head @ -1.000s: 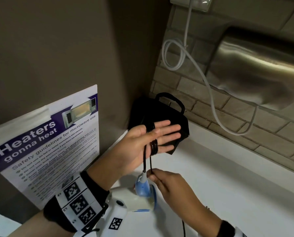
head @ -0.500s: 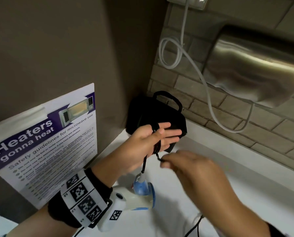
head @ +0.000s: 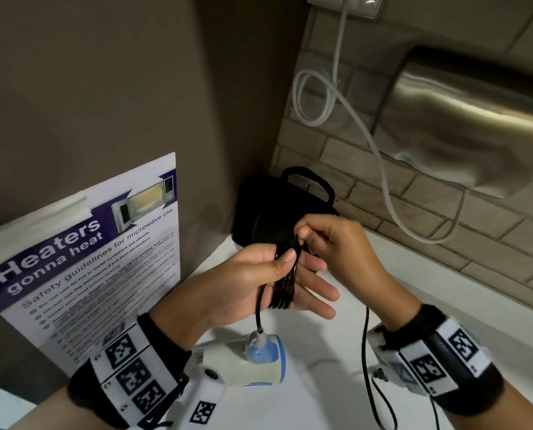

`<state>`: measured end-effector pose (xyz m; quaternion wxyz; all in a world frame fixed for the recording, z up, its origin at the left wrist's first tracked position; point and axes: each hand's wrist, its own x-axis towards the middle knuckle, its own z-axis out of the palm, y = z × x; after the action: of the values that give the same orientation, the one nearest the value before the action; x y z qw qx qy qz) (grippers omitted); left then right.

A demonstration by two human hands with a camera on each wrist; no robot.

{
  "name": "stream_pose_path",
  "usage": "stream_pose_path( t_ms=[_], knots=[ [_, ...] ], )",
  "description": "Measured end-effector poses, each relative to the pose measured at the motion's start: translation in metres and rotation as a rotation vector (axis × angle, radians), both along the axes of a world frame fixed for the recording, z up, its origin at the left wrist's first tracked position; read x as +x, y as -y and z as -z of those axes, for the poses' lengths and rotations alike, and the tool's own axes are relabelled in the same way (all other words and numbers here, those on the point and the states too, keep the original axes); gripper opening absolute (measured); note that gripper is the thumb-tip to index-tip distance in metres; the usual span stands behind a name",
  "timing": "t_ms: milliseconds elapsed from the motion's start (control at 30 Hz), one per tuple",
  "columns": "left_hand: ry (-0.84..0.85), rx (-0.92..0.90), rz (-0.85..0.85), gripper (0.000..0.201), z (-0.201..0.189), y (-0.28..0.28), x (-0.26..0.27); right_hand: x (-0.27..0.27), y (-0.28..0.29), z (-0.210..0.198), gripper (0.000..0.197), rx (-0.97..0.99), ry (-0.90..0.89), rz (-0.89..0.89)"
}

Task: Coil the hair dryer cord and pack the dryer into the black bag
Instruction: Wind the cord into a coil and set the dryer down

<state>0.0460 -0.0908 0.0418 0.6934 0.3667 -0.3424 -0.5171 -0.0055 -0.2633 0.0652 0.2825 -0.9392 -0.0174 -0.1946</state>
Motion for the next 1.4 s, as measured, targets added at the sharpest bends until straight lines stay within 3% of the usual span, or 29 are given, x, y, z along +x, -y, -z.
stream_pose_path(
  t_ms=[200,300,400,433,533,633,700,833,1067,1267,1400],
  knots=[
    [-0.115,-0.047,-0.179,0.023,-0.002,0.007,-0.003,-0.015,-0.016,0.035,0.026,0.248,-0.141,-0.084],
    [-0.219,-0.048,-0.314,0.021,-0.001,0.013,-0.001,-0.026,-0.021,0.049,0.042,0.125,-0.178,-0.071],
    [-0.326,-0.109,-0.374,0.026,0.000,0.016,0.006,-0.039,-0.024,0.068,0.020,-0.021,-0.201,-0.024],
    [-0.335,-0.121,-0.377,0.027,0.000,0.015,0.008,-0.044,-0.027,0.071,0.023,-0.025,-0.212,-0.013],
    [-0.308,-0.123,-0.395,0.031,0.002,0.017,0.011,-0.062,-0.040,0.070,0.037,-0.117,-0.249,0.011],
    [-0.276,-0.120,-0.451,0.034,0.005,0.020,0.016,-0.079,-0.054,0.060,0.022,-0.104,-0.356,0.025],
    [-0.254,-0.110,-0.494,0.036,0.008,0.022,0.020,-0.089,-0.063,0.053,0.024,-0.121,-0.422,0.035],
    [-0.160,-0.062,-0.580,0.038,0.010,0.023,0.025,-0.104,-0.074,0.040,0.021,-0.369,-0.392,0.130],
    [0.008,0.017,-0.524,0.040,0.016,0.027,0.013,-0.102,-0.049,-0.008,0.011,-0.238,0.006,0.147],
    [0.170,0.124,-0.399,0.031,0.008,0.022,0.007,-0.078,-0.052,-0.023,0.018,-0.239,0.076,0.106],
    [0.077,0.154,-0.360,0.030,0.009,0.020,0.006,-0.063,-0.052,-0.029,0.019,-0.203,0.042,0.054]
  ],
)
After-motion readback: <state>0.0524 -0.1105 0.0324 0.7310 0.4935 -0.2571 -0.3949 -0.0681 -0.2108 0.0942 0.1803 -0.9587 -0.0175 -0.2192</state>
